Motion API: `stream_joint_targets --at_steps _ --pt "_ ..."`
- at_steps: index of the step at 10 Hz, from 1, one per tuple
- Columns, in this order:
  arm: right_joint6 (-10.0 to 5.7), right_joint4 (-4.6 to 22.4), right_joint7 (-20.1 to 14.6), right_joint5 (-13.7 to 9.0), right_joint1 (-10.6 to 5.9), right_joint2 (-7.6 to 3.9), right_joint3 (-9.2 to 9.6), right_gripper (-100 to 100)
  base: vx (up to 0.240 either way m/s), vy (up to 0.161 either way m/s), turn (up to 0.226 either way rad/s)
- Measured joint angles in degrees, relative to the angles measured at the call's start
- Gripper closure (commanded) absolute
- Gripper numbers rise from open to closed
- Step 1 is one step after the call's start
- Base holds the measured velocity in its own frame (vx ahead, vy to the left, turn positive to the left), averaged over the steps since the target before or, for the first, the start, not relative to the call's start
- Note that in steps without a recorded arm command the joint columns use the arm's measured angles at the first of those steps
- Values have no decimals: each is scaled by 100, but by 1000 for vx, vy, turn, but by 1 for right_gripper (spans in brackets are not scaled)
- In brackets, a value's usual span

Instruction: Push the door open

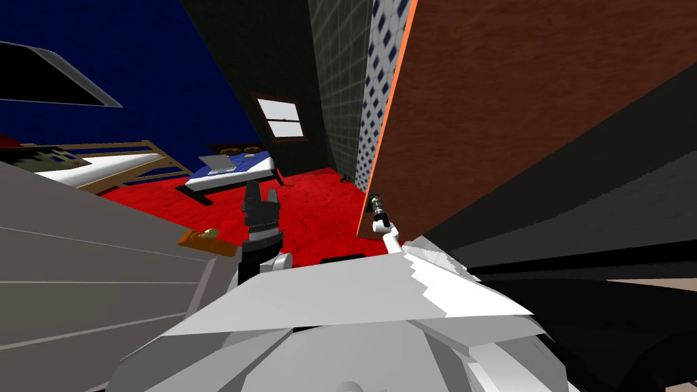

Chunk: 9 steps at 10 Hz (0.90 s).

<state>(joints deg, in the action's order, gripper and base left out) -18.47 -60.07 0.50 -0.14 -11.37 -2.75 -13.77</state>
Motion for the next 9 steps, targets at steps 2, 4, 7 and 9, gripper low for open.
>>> stream_joint_targets --at_steps 2,4,7,9 --pt "-6 -13 33 -19 12 25 -133 100 127 63 -57" --pt "-35 26 43 -31 5 -1 -191 100 150 63 -52" --pt "39 -44 42 -64 80 -60 -308 100 182 61 -50" --pt "9 21 99 -84 30 -69 -467 100 218 73 -67"
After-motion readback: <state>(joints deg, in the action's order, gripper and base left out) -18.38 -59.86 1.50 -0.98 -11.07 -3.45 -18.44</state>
